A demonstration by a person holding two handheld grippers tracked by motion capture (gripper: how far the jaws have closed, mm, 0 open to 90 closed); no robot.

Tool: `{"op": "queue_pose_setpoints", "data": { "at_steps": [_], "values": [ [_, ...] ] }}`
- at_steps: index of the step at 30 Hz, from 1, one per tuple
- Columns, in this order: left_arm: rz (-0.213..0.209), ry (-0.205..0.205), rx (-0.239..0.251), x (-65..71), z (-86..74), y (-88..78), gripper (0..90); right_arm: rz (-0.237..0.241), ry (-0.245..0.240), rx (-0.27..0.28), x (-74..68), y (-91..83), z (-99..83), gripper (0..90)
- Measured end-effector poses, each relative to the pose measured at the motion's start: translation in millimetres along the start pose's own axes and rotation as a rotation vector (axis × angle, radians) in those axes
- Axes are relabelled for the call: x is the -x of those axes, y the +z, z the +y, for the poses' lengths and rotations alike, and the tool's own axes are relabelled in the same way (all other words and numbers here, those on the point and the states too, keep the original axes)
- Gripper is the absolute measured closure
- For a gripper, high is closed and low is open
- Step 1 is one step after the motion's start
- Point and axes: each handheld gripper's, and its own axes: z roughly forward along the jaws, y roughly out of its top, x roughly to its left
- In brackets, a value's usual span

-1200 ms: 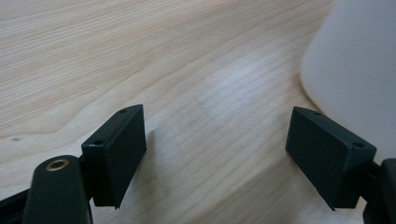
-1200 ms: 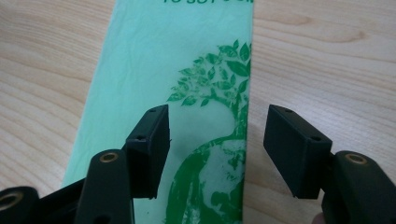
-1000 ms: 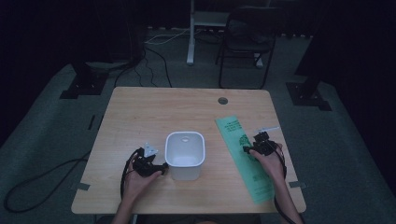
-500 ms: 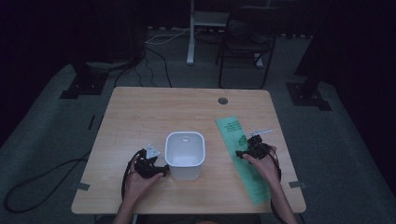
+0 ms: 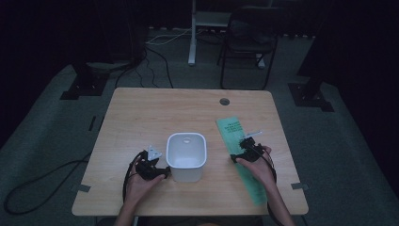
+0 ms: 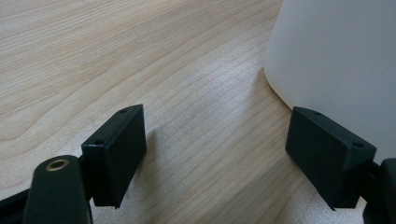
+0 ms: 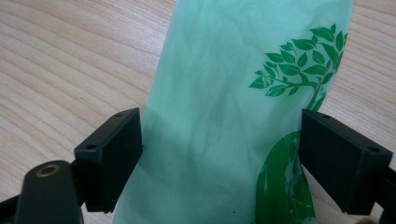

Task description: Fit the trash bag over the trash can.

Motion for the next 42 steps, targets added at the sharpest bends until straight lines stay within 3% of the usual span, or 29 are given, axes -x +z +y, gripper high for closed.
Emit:
{"op": "queue_pose_setpoints", "data": {
  "at_steps": [4,12,27,36,42],
  "values": [
    [-0.001,0.003,-0.001,1.0,0.7,0.6,20.8,0.008,-0.011,-0.008,2.9,-0.2,2.0,18.3],
    [-0.006,0.009,-0.005,7.2,2.8,2.4,20.8,0.009,-0.007,-0.017,14.4,-5.2,4.4,39.9],
    [-0.001,-0.001,-0.003,12.8,3.4,3.0,20.8,0.002,0.004,-0.023,24.3,-4.4,10.9,59.1],
    [0.007,0.009,-0.005,20.5,5.0,3.9,20.8,0.005,0.019,-0.001,30.1,-1.6,14.7,83.9],
    [0.003,0.015,-0.007,26.9,6.3,5.0,20.8,0.001,0.0,0.006,32.6,-0.9,19.3,88.8]
  ]
}}
